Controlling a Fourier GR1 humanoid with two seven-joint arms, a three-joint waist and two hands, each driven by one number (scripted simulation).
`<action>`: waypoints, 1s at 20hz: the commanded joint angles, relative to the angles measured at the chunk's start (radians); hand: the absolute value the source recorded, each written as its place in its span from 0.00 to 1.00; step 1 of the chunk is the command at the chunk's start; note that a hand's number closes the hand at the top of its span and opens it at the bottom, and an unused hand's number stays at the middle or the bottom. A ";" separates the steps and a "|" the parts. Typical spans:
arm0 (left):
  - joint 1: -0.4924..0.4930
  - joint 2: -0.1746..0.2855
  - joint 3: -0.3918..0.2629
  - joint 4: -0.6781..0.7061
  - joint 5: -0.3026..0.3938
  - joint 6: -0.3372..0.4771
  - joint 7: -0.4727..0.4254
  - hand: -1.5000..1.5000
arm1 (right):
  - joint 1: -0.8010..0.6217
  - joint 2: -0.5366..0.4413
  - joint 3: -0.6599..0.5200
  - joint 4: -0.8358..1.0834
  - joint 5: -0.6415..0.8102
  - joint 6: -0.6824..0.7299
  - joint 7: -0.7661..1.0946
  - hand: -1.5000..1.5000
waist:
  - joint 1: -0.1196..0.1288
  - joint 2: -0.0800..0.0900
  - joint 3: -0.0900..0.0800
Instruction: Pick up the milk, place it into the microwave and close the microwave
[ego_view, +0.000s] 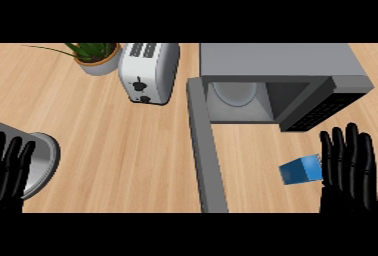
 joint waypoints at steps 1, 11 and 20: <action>0.080 -0.007 -0.056 -0.047 -0.028 0.003 -0.007 0.00 | 0.047 0.002 0.032 0.025 0.098 -0.085 -0.031 0.00 | 0.000 0.000 0.000; 0.209 -0.007 -0.079 -0.120 -0.007 -0.028 -0.061 0.00 | 0.000 0.002 -0.111 0.225 0.044 -0.159 -0.177 0.00 | 0.003 0.001 0.001; 0.222 -0.007 -0.067 -0.020 -0.027 -0.039 -0.173 0.00 | 0.017 0.002 -0.165 0.349 -0.006 -0.186 -0.269 0.00 | -0.001 0.001 0.000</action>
